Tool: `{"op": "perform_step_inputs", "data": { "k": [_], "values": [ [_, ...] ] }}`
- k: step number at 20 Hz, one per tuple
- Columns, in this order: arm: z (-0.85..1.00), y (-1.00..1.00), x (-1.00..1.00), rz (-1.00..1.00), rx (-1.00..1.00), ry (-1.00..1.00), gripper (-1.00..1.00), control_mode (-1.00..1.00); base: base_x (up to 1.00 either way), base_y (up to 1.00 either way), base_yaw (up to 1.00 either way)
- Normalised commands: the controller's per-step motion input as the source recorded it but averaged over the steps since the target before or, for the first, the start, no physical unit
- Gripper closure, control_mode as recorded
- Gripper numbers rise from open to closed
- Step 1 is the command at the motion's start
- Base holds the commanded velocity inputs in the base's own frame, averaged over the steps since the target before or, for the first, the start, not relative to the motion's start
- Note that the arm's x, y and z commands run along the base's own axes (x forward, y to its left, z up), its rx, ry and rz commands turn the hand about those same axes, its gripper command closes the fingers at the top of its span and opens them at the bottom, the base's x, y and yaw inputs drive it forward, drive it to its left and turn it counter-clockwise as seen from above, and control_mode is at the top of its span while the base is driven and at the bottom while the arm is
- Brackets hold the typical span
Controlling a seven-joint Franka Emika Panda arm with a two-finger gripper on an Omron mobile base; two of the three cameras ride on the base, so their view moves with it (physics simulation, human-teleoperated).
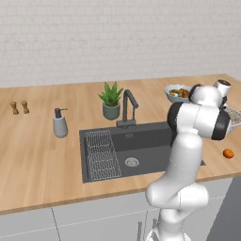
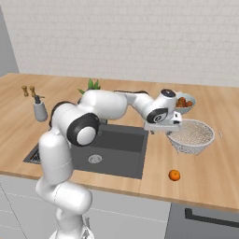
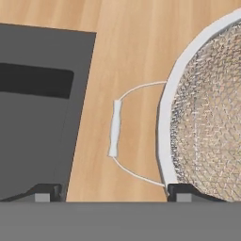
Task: Put the colander in the sink, put the tangerine in the colander, and turn on the sink faucet and pour water over the colander.
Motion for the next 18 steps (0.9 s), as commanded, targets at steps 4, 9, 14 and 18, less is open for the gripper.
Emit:
{"op": "perform_step_inputs", "data": {
  "k": [4,9,14,18],
  "values": [
    [0.0,-0.11,0.0,0.0,-0.02,-0.09,-1.0,-1.0,0.0,0.0,0.0],
    [0.0,-0.2,0.0,0.0,-0.03,-0.08,-1.0,-1.0,0.0,0.0,0.0],
    [0.03,-0.17,0.08,0.0,0.0,-0.01,-1.0,-1.0,0.0,0.0,0.0],
    [0.0,0.0,0.18,0.01,-0.01,0.0,-1.0,-1.0,0.0,0.0,0.0]
  ]
}}
